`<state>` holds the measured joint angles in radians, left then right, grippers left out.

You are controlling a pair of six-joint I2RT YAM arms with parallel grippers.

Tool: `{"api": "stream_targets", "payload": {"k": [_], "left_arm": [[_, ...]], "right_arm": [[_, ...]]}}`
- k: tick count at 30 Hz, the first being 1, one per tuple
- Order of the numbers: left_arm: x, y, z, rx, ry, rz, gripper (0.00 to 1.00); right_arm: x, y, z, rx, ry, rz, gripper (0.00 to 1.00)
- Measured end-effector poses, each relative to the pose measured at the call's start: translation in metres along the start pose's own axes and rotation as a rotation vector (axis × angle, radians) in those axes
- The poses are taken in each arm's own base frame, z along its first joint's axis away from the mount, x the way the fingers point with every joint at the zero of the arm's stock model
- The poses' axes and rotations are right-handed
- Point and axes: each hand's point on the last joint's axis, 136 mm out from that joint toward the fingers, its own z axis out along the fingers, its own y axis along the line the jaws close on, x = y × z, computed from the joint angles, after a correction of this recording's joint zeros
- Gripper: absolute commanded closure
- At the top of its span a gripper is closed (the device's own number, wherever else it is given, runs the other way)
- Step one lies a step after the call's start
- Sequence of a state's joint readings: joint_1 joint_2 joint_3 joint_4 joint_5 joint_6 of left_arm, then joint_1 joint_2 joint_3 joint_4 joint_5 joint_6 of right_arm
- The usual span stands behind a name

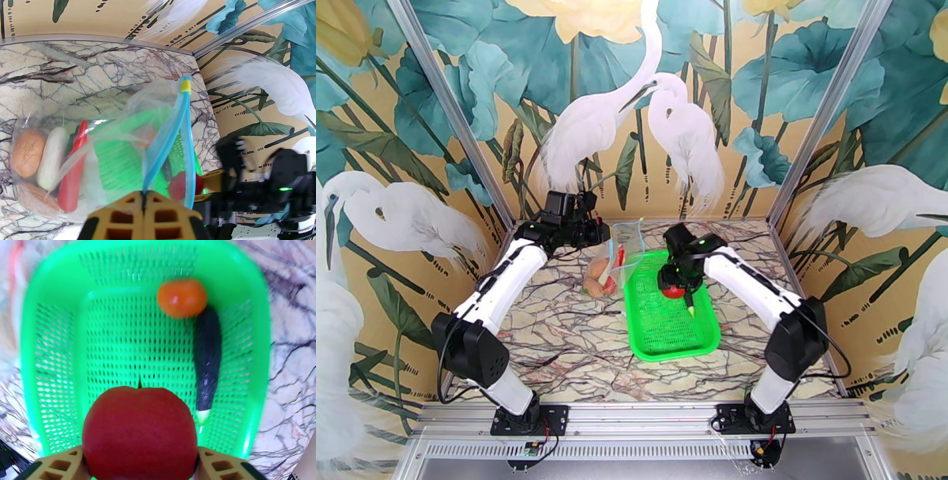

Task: Place the food in the zip-top bag and seal the zipper

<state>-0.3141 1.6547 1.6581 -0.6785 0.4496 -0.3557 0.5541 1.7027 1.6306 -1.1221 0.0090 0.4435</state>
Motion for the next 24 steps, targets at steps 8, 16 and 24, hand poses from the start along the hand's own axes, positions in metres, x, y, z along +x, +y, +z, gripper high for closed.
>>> {"api": "stream_targets", "payload": {"k": [8, 16, 24], "left_arm": [[-0.004, -0.001, 0.002, 0.001, 0.001, -0.004, 1.0], [-0.005, -0.002, 0.003, 0.003, 0.003, -0.019, 1.0], [-0.005, -0.006, 0.006, 0.015, 0.008, -0.023, 1.0]], "right_arm": [[-0.051, 0.016, -0.086, -0.075, -0.253, -0.018, 0.54], [-0.08, 0.059, -0.129, -0.257, -0.369, -0.061, 0.54], [-0.092, 0.106, -0.094, -0.348, -0.301, -0.115, 0.53]]}}
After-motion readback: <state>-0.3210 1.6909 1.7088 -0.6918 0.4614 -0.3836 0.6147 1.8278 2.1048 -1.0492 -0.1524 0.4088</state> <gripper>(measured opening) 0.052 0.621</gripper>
